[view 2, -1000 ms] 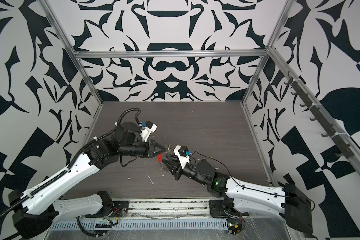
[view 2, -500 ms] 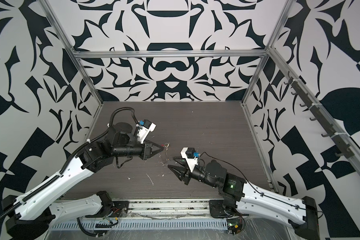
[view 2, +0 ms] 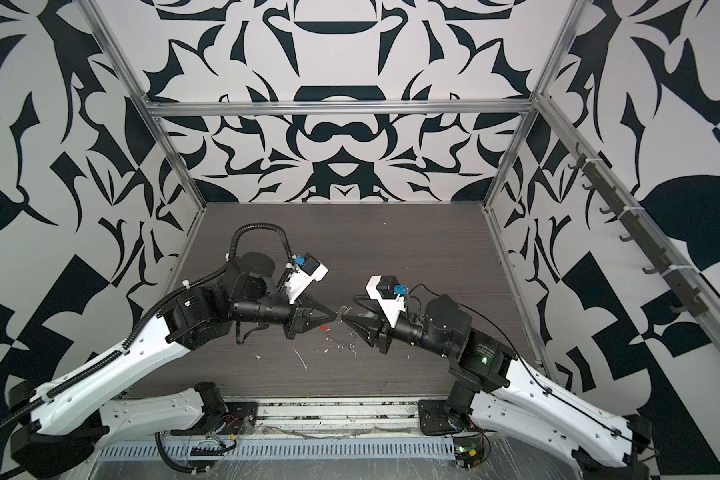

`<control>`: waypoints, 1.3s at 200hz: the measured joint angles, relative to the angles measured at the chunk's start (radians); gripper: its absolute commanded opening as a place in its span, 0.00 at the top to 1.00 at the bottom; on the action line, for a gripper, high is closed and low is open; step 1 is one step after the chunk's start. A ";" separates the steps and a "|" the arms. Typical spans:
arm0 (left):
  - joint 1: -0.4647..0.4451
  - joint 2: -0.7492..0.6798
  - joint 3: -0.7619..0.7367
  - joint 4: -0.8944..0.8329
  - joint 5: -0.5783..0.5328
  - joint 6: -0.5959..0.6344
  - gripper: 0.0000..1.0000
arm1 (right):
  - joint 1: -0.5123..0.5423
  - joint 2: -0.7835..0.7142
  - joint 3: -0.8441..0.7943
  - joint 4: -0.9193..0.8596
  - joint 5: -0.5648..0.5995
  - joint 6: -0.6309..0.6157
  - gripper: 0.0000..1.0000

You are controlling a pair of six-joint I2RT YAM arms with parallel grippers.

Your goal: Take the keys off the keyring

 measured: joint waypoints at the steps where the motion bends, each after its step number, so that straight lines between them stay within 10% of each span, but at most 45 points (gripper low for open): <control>1: 0.000 0.000 0.000 0.000 0.000 0.000 1.00 | -0.004 0.001 0.000 0.000 -0.005 0.000 0.49; 90: 0.000 -0.055 -0.006 -0.002 0.041 0.021 1.00 | -0.206 0.115 -0.050 0.199 -0.465 0.177 0.55; 149: -0.001 -0.062 -0.017 -0.002 0.042 0.021 1.00 | -0.209 0.121 -0.100 0.323 -0.572 0.257 0.55; 260: -0.001 -0.085 -0.017 -0.006 0.031 0.021 1.00 | -0.209 0.113 -0.137 0.368 -0.620 0.290 0.86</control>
